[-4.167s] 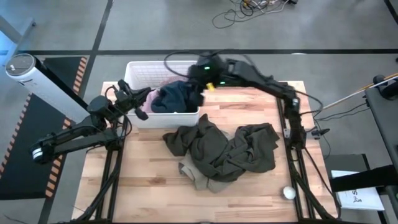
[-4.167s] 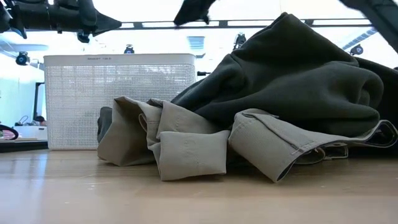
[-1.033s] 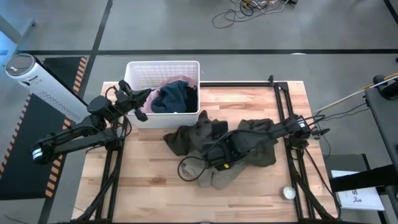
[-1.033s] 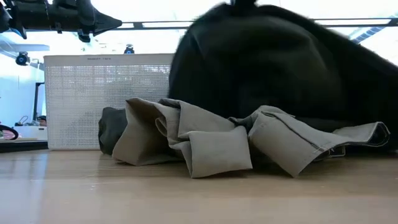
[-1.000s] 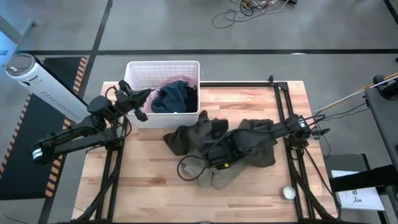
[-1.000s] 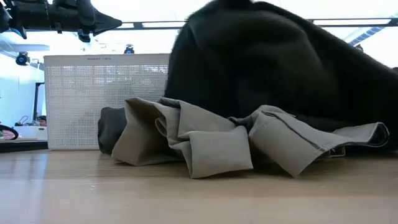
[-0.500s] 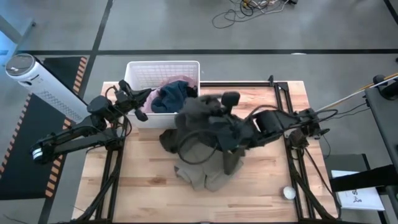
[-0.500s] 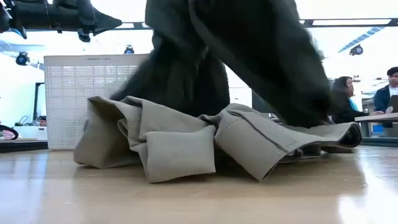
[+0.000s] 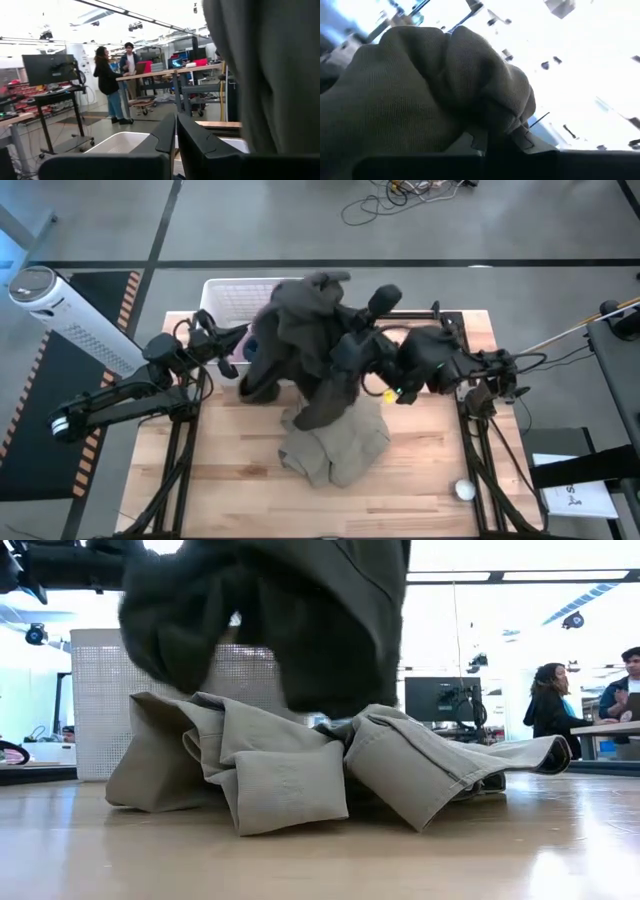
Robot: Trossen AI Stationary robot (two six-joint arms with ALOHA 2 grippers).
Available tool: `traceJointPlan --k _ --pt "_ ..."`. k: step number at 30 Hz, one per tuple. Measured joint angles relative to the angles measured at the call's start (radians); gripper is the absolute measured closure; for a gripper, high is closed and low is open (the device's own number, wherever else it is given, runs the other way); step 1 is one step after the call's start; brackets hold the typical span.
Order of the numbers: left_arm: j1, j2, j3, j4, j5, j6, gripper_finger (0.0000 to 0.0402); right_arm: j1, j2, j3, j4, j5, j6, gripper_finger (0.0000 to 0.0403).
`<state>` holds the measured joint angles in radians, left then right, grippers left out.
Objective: Sort clothes
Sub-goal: Put the black jacket into the white bin
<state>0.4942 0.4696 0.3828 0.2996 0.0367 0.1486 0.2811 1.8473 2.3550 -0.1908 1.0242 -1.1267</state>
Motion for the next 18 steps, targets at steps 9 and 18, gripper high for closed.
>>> traceJointPlan --k 9,18 --pt "0.000 0.032 0.000 0.031 0.034 -0.008 0.0335 -0.081 -0.001 0.000 0.272 -0.200 -0.158 0.0401" --pt "0.000 0.041 0.000 0.056 -0.011 -0.002 0.0252 -0.214 0.011 0.000 0.398 -0.364 -0.156 0.0401"
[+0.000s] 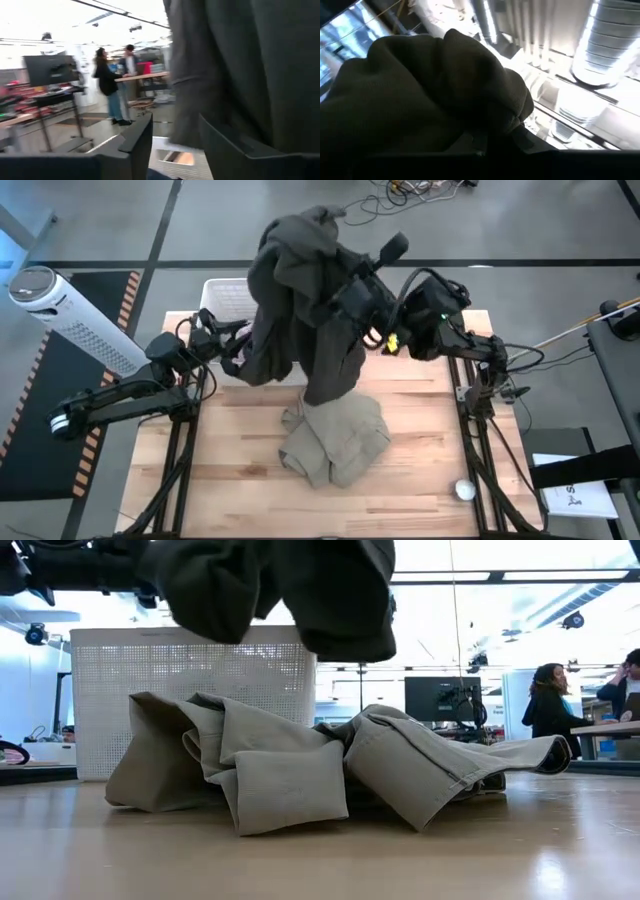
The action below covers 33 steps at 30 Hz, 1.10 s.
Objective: Sort clothes
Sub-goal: Put the black jacket into the white bin
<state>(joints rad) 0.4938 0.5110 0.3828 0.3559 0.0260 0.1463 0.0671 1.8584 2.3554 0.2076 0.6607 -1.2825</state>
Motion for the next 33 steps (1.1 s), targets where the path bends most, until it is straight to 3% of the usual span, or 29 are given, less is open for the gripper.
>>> traceJointPlan --k 4,10,19,24,28,33 --pt "0.000 -0.021 0.000 -0.014 -0.177 0.002 0.0243 -0.040 0.006 0.000 0.071 -0.054 0.009 0.0401" --pt "0.001 -0.049 0.005 -0.047 -0.530 0.003 0.0260 -0.071 0.005 0.000 0.221 -0.140 0.034 0.0401" --pt "0.000 0.037 0.210 -0.446 -0.910 -0.019 0.0342 -0.082 0.005 0.001 0.298 -0.230 0.126 0.0401" --pt "0.010 0.148 0.377 -0.749 -0.974 -0.156 0.0393 -0.084 0.006 0.001 0.297 -0.241 0.133 0.0401" --pt "0.061 0.245 0.504 -0.942 -0.986 -0.239 0.0397 -0.084 0.006 0.001 0.296 -0.249 0.133 0.0401" --pt "0.168 0.341 0.622 -1.056 -0.896 -0.263 0.0401 -0.088 0.006 0.001 0.297 -0.278 0.158 0.0401"
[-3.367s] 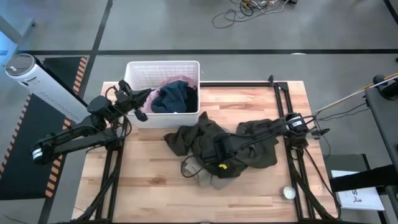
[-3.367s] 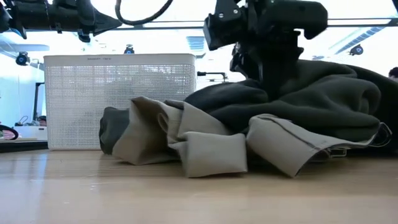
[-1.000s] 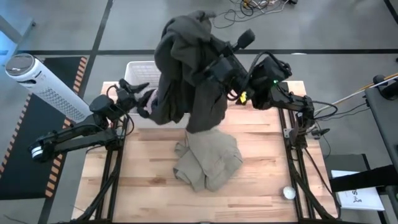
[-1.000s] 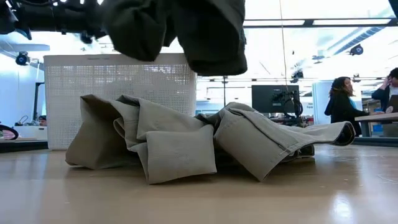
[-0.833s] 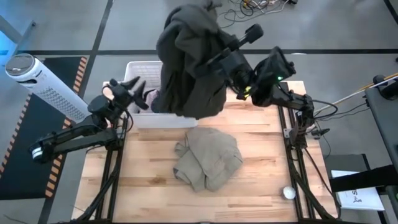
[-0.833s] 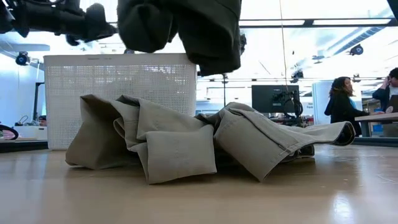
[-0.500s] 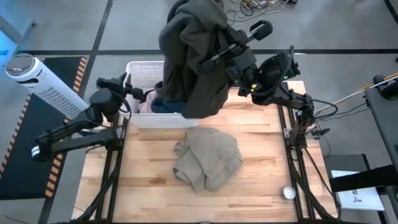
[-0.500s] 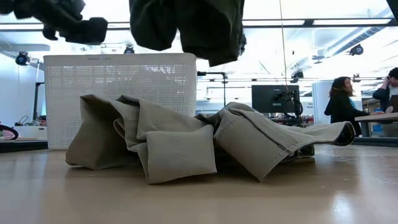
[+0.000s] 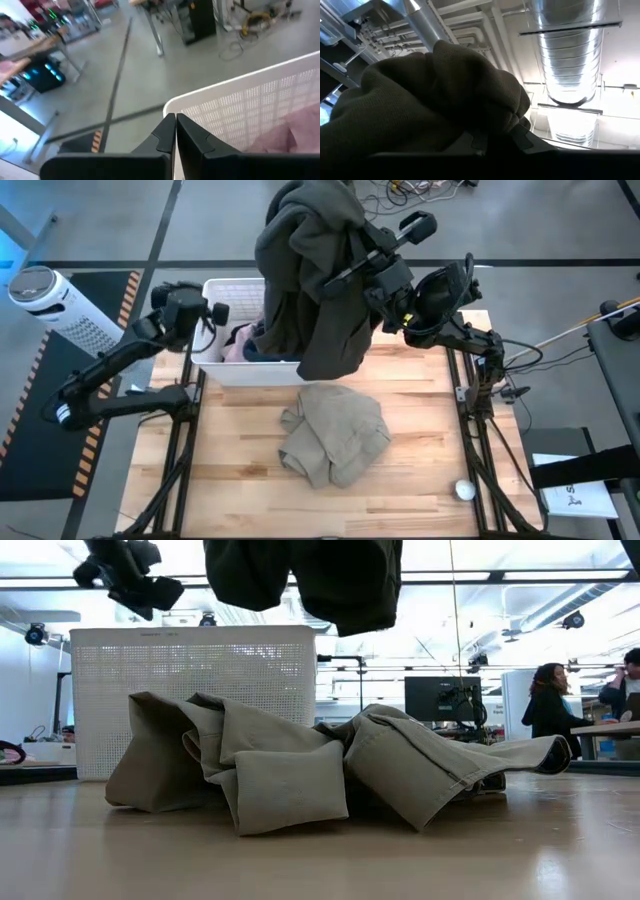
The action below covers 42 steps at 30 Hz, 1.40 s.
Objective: Sort clothes
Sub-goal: Put the black jacket into the white bin
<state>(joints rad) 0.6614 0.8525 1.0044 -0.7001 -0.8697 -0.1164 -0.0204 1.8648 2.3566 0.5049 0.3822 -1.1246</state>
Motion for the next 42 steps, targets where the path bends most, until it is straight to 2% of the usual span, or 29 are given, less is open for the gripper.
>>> traceJointPlan --k 4,6,12,16,26,33,36,42 --pt "0.116 0.058 0.033 -0.033 0.111 0.000 0.0401 0.000 0.000 0.000 -0.003 0.000 0.006 0.0401" --pt "0.157 0.075 0.032 -0.051 0.102 0.010 0.0401 0.000 0.000 0.000 -0.011 0.000 0.006 0.0401" --pt "0.146 0.088 0.034 -0.094 0.081 0.007 0.0401 0.000 0.000 0.000 -0.031 0.002 0.007 0.0401" --pt "0.146 0.115 0.068 -0.225 0.075 0.002 0.0402 0.000 0.000 0.000 -0.044 0.002 0.010 0.0401" --pt "0.144 0.172 0.114 -0.389 0.135 -0.038 0.0402 0.000 0.000 0.000 -0.054 0.002 0.009 0.0401" --pt "0.126 0.261 0.114 -0.499 0.038 -0.104 0.0402 0.001 0.000 0.000 -0.066 0.002 0.007 0.0401" --pt "0.122 0.288 0.115 -0.504 0.042 -0.110 0.0402 0.001 0.000 0.000 -0.074 0.002 0.007 0.0401" --pt "0.123 0.339 0.114 -0.444 0.139 -0.053 0.0401 0.003 0.000 0.000 -0.082 0.003 -0.009 0.0401"
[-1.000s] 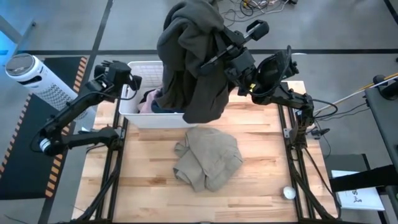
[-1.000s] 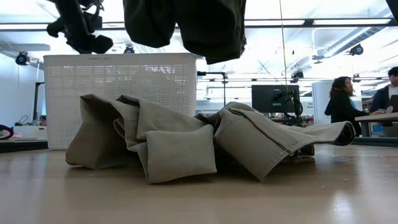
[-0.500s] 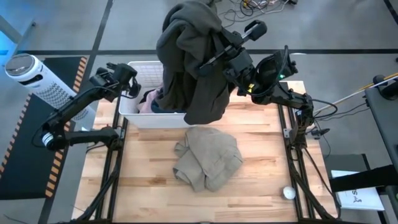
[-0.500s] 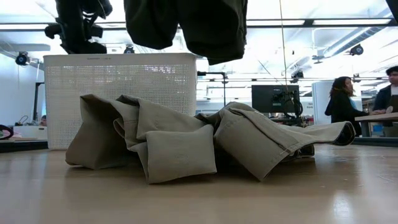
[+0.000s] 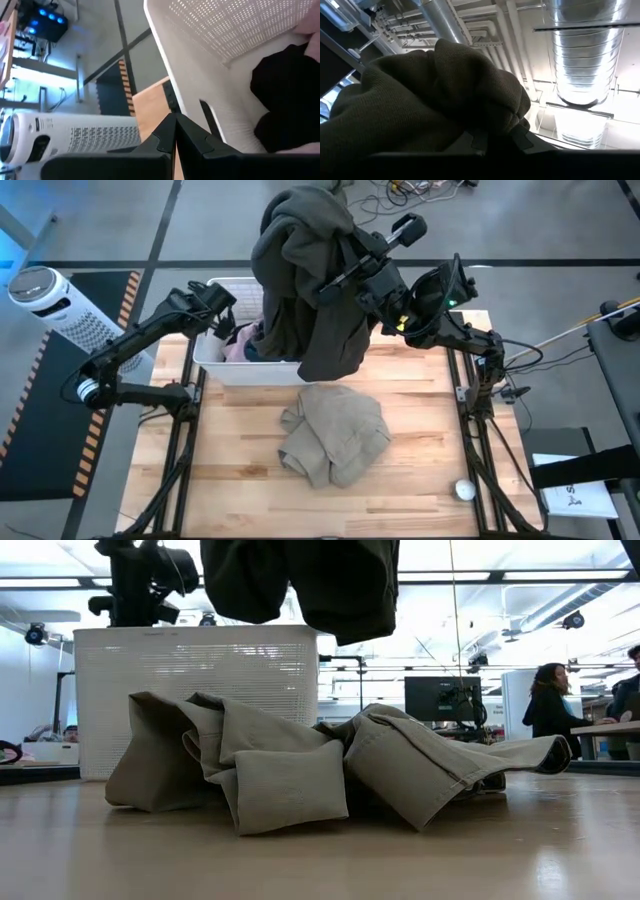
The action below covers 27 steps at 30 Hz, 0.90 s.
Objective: Sort clothes
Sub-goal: Put the black jacket into the white bin
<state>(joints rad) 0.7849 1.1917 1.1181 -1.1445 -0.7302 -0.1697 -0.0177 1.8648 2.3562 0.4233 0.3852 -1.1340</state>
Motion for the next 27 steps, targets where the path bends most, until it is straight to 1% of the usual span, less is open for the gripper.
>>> traceJointPlan --k 6,13,15,16,19,21,24,27 --pt "-0.025 0.066 0.000 0.085 0.022 0.031 0.0401 0.016 -0.008 0.000 -0.003 0.013 -0.040 0.0401" --pt "-0.137 0.090 -0.004 0.206 0.074 0.050 0.0401 0.031 -0.041 0.000 0.002 0.010 -0.072 0.0401" --pt "-0.168 0.091 -0.006 0.244 0.130 0.057 0.0401 0.031 -0.048 0.000 0.004 0.011 -0.071 0.0401" --pt "-0.178 0.094 -0.010 0.251 0.174 0.063 0.0401 0.031 -0.051 0.000 0.004 0.013 -0.071 0.0401" --pt "-0.203 0.101 -0.010 0.347 0.251 0.078 0.0402 0.031 -0.059 0.000 0.001 0.013 -0.072 0.0401" --pt "-0.220 0.104 -0.011 0.391 0.273 0.105 0.0401 0.022 -0.062 0.000 0.004 0.006 -0.073 0.0401" --pt "-0.238 0.090 -0.012 0.423 0.279 0.141 0.0401 -0.009 -0.063 0.000 0.004 0.003 -0.063 0.0401" --pt "-0.251 0.041 -0.012 0.457 0.278 0.145 0.0401 -0.057 -0.057 0.000 0.002 0.003 0.004 0.0401"
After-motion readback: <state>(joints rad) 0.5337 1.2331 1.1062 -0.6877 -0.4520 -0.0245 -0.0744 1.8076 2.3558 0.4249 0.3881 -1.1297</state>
